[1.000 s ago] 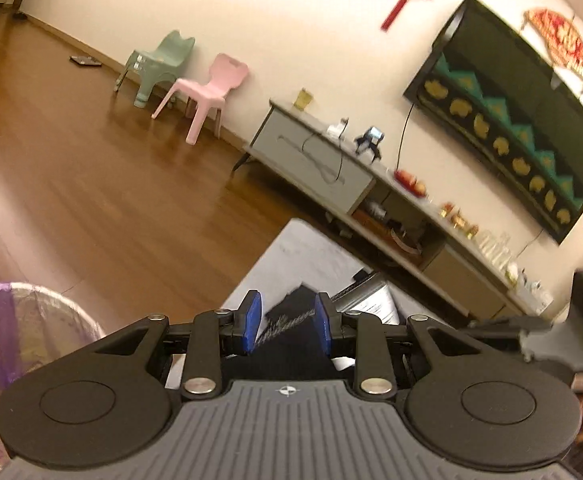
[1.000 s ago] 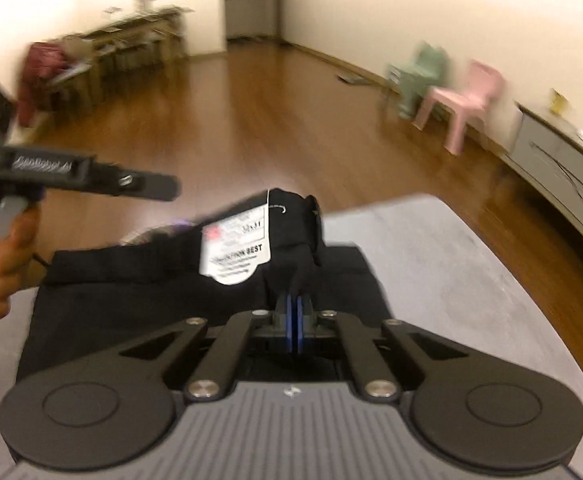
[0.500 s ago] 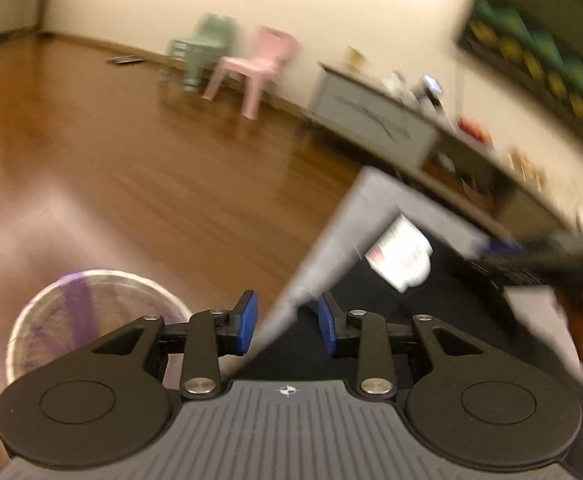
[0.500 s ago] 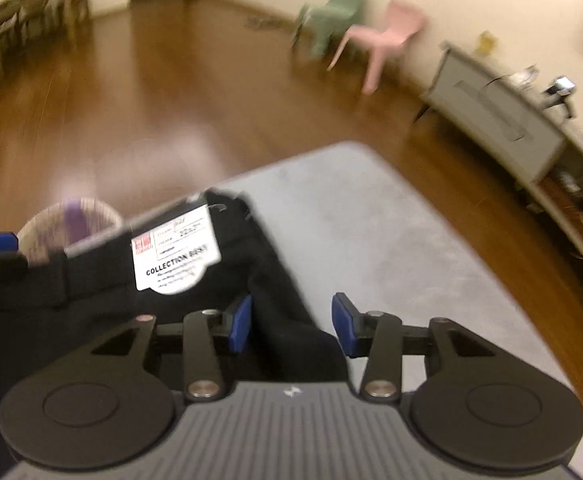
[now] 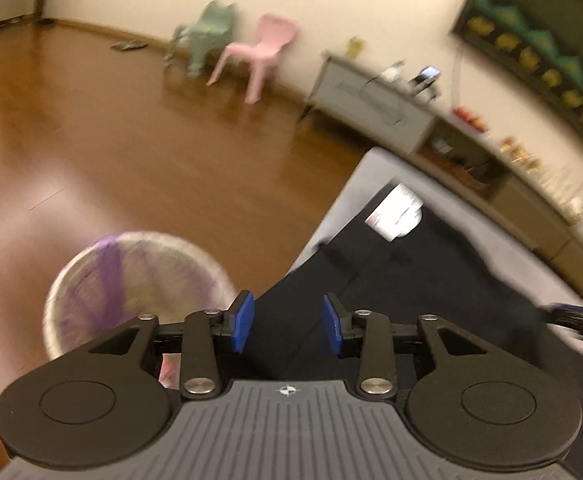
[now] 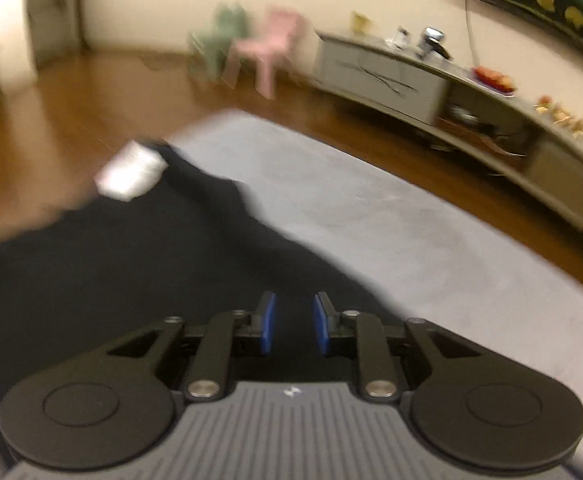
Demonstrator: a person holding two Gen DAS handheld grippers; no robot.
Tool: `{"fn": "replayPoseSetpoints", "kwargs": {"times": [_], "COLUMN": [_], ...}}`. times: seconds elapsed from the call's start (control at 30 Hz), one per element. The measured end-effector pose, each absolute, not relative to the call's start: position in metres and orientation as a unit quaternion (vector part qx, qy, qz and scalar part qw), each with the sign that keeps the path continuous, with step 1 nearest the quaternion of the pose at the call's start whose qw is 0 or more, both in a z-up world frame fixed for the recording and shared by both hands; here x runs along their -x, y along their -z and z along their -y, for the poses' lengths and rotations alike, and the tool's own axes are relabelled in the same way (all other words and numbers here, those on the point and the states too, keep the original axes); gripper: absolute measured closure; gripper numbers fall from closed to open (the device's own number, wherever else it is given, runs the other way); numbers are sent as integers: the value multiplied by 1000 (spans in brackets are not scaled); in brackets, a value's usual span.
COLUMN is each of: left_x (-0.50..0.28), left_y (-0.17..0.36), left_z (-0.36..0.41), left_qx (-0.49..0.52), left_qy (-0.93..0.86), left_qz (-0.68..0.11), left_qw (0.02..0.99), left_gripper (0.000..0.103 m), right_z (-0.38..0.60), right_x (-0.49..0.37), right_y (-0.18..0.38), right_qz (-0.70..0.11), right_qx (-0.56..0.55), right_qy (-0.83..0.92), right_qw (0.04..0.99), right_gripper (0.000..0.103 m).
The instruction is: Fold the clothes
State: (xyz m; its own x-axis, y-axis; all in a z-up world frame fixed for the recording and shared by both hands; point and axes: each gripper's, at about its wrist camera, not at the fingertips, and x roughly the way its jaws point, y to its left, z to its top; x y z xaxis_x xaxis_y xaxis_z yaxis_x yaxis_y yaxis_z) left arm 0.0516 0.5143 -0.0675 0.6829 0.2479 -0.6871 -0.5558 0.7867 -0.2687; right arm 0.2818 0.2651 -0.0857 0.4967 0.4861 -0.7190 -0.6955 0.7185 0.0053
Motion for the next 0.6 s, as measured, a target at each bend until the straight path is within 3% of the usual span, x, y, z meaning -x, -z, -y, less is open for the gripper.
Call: {"fn": "replayPoseSetpoints", "kwargs": {"times": [0.07,0.17,0.27,0.33,0.4,0.5,0.6], "left_x": [-47,-44,-50,-51,-46,-41,-38], "left_y": [73,74,83,84,85,86,84], "left_z": [-509,-493,-479,-470,-463,-453,-443], "left_qx": [228,214,193,166,148,94,56], "left_qy": [-251,-250,-264,-275,-281,-288,-306], "left_qz": [-344,-352,-365,-366,-367,-383,-394], "left_qw": [876,876,872,873,874,873,865], "left_gripper": [62,51,52,56,74,76,76], "right_z": [-238,-179,-105,-52,1,80,153], "right_x": [-250,-220,-214,-214,-209,-206,-208], "right_y": [78,84,103,115,124,133,136], "right_qz": [-356,-366,-399,-421,-434,-455,-462], "right_qx": [140,146,143,127,116,93,48], "right_qy": [-358,-331,-254,-204,-152,-78,-24], "right_qw": [851,857,869,874,880,882,886], "right_gripper": [62,60,60,60,60,60,52]}}
